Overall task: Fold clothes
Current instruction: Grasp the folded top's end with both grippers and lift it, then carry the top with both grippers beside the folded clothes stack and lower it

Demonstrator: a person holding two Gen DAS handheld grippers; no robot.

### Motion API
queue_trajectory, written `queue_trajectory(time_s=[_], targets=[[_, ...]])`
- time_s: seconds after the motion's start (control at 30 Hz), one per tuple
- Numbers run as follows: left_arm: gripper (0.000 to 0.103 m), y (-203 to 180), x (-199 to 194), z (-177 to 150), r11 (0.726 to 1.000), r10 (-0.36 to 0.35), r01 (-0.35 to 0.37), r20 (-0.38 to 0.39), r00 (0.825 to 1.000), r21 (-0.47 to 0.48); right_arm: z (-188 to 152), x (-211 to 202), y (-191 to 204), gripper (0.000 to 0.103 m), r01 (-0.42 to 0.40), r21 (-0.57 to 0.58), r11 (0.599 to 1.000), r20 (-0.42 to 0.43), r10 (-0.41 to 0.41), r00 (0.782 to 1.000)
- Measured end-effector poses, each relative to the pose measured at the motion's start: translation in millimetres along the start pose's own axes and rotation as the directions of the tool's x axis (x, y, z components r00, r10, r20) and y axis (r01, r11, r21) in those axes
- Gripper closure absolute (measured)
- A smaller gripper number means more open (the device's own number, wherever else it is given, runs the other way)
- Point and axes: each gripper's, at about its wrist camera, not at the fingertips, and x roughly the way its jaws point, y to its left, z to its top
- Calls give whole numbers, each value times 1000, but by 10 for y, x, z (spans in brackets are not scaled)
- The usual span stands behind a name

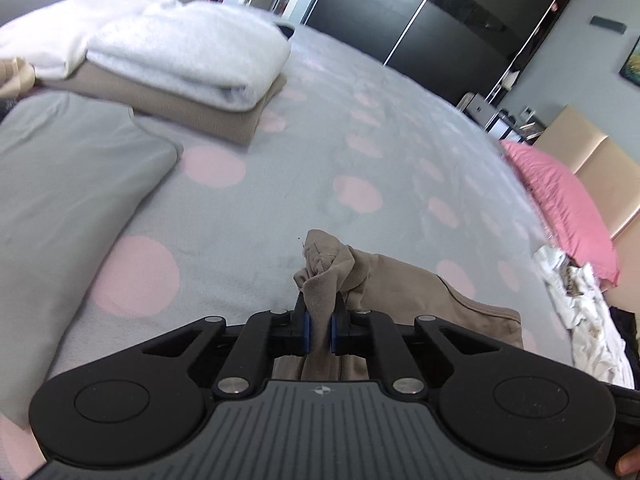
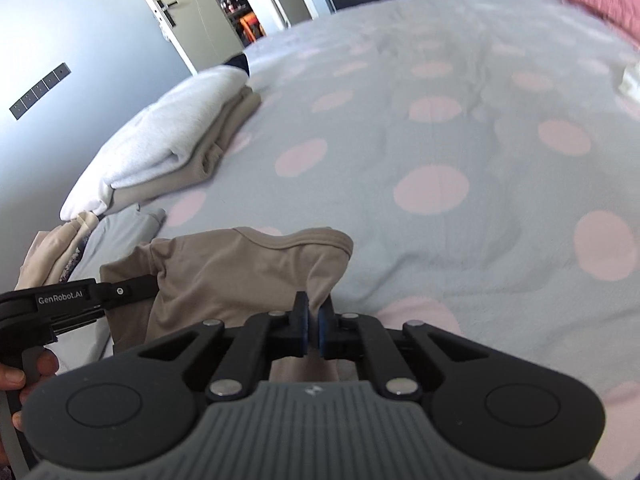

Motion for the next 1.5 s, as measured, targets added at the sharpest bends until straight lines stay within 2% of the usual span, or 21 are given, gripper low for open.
queue_trajectory(time_s=[0.13,0.33,0.5,0.67,0.83,0.97,1.1,1.2,1.3,1.5], targets=[[96,-76,-268,41,998,5,-7,31,999,55,-77,-338,279,98,39,-55,998,91,-34,995],[96,-136,-704,151,994,16,-27,99,995,106,-95,-655,610,98,36,-106,994,163,-19,986],[96,-16,-1069,263,993,27,-48,180,983,112,-49,-778,882,98,-5,-145,989,213,36,976],[96,217,-1438,464,992,35,-66,266,963,107,37,-782,1263,98,-63,-216,974,259,119,958],[96,552,-1831,689,991,63,-100,346,936,92,125,-725,1754,98,-139,-291,946,271,221,937],[96,798,-2097,859,983,104,-152,375,921,100,142,-641,2174,98,-196,-315,929,253,282,925],[96,995,-2270,1032,968,127,-196,371,920,155,136,-527,2490,98,-267,-278,922,195,327,925],[96,1166,-2242,1182,953,134,-216,346,929,211,120,-412,2677,98,-312,-257,915,147,356,923],[96,1370,-1942,1338,955,139,-207,297,945,214,143,-197,2822,98,-317,-265,911,110,355,928],[96,1639,-1228,1474,948,158,-204,194,968,244,289,416,2845,98,-253,-246,936,31,268,963]])
